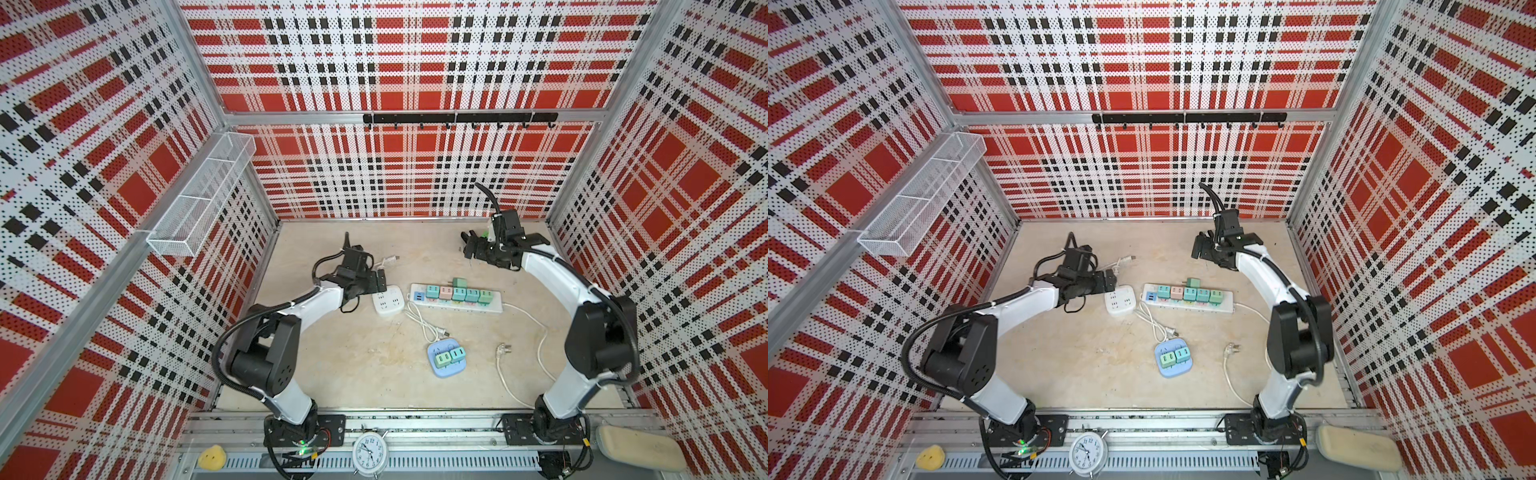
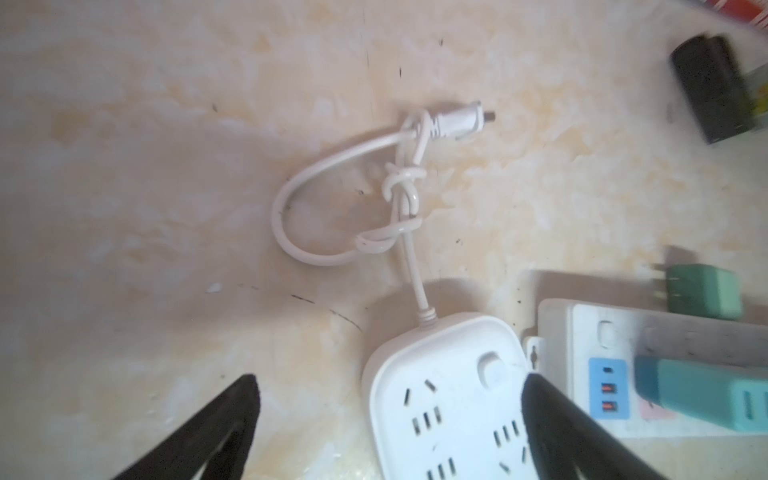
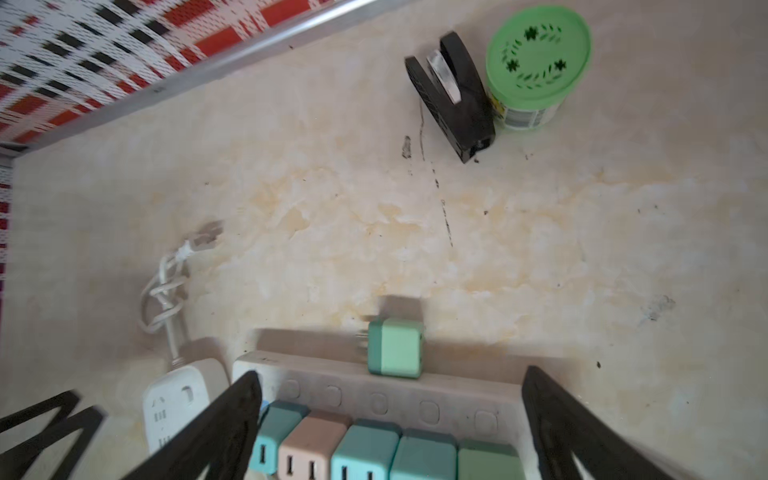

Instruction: Insert the plug

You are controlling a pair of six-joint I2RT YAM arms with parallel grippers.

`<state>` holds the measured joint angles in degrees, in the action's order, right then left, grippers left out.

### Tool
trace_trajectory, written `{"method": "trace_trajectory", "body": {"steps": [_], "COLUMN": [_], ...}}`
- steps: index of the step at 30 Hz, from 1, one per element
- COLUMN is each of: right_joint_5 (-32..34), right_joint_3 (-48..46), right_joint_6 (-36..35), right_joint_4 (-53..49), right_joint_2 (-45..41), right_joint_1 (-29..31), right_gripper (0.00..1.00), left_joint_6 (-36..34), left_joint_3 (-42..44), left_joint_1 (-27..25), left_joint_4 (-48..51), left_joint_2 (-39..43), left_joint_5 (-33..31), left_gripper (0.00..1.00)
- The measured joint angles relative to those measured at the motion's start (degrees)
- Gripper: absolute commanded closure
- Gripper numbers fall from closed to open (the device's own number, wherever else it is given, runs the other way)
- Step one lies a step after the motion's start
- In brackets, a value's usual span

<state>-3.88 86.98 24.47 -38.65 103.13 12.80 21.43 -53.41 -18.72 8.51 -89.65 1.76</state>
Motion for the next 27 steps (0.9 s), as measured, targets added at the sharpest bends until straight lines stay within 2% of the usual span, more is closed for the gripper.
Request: {"method": "trace_trajectory", "body": {"steps": [5,8,18,27], "right_joint_5": [-4.7,-7.5,-14.0,-16.3], "right_joint_3": [6.1,8.0,9.4,16.3], "right_joint_6": [-1.4,-2.0,-1.7,-0.3], "right_joint_4": [-6.0,-8.0,-8.9,-8.5], "right_joint_2": [8.8,12.4,20.5,25.9], "right_joint_1": [-2.4,-2.6,-1.7,3.8], "right_gripper": [0.00,0.00,0.00,0.01], "left_joint_6": [-5.8,-8.0,-9.7,-9.7], "left_joint_3": [9.7,12.9,14.8,15.7], "left_joint_1": [0.9,0.7,0.7,0.7], "left_joint_4": [-9.9,-13.7,-17.8,-19.9], "left_joint_2": [9.1,10.4,12.4,14.3], "left_joint_5": [2.4,3.0,4.0,4.1], "left_gripper": [0.01,0.01,0.01,0.01]}}
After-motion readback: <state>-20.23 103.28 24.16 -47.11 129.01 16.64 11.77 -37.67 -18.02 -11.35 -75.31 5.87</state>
